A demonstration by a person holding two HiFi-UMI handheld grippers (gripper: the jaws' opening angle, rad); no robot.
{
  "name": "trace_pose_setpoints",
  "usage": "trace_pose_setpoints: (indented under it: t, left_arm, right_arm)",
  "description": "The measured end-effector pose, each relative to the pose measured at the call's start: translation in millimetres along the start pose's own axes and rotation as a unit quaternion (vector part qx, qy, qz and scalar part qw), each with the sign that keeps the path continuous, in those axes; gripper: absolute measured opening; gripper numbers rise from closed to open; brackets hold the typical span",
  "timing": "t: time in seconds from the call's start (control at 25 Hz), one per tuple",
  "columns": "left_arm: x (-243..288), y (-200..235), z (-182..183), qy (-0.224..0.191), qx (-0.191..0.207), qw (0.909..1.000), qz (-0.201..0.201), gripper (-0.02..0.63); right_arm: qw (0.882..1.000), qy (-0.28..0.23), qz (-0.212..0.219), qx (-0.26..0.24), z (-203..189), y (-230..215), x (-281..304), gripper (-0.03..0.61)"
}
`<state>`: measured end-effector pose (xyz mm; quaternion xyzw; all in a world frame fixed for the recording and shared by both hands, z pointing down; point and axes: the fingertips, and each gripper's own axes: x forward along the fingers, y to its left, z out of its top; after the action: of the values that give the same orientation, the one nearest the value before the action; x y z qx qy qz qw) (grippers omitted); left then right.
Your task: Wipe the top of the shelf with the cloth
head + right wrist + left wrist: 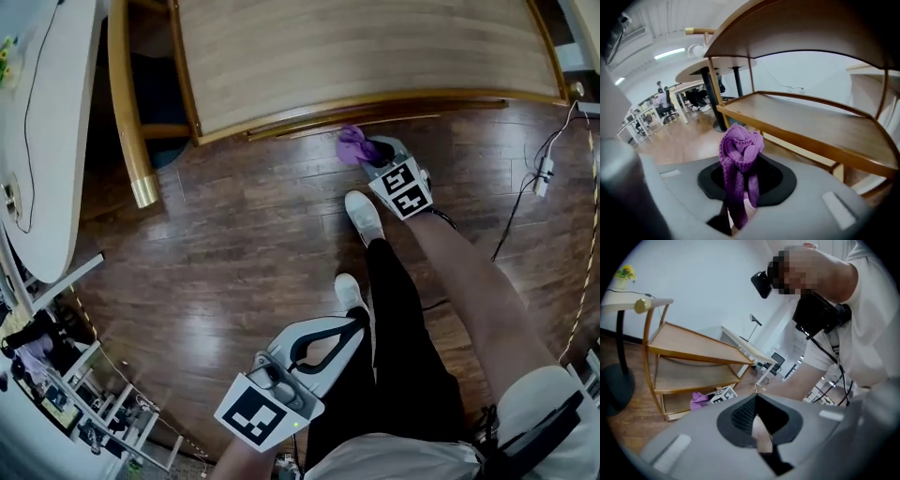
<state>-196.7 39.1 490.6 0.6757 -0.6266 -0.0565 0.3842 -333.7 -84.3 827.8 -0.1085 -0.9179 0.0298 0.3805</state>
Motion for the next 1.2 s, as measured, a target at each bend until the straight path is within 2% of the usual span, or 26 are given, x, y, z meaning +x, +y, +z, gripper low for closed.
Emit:
trace_pose_setpoints:
  t: [0.12,0.2,0.32,0.44,0.64,1.2]
  left_arm:
    - [-22,7,-9,-0.011,-0.013,0.9995,0.025,0.017]
    - [-37,11,-13,-0.019,-0.022,0.9987,0.043,0.017]
    - [-56,18,-20,-0.029,-0.033,0.9968,0.067,0.017]
    - [-68,28,-27,-0.034,-0.041,0.9951,0.084,0.017]
    - [-64,28,-32,-0.036,-0.045,0.9952,0.079,0.017]
    - [2,0,2,0.014,0.012,0.9998,-0.012,0.017]
  right_arm:
    - [0.998,-0.019,0.052,-0.026,38,62,44,0.095]
    - [0.996,-0.026,0.072,-0.043,61,91,67,0.095]
    - [0.994,-0.031,0.089,-0.063,84,119,96,0.095]
    - [0.993,-0.039,0.097,-0.055,94,130,121,0.095]
    - [0.995,-0.036,0.079,-0.05,87,110,116,0.095]
    - [1.0,-0.001,-0.029,0.0,17,-32,24,0.094]
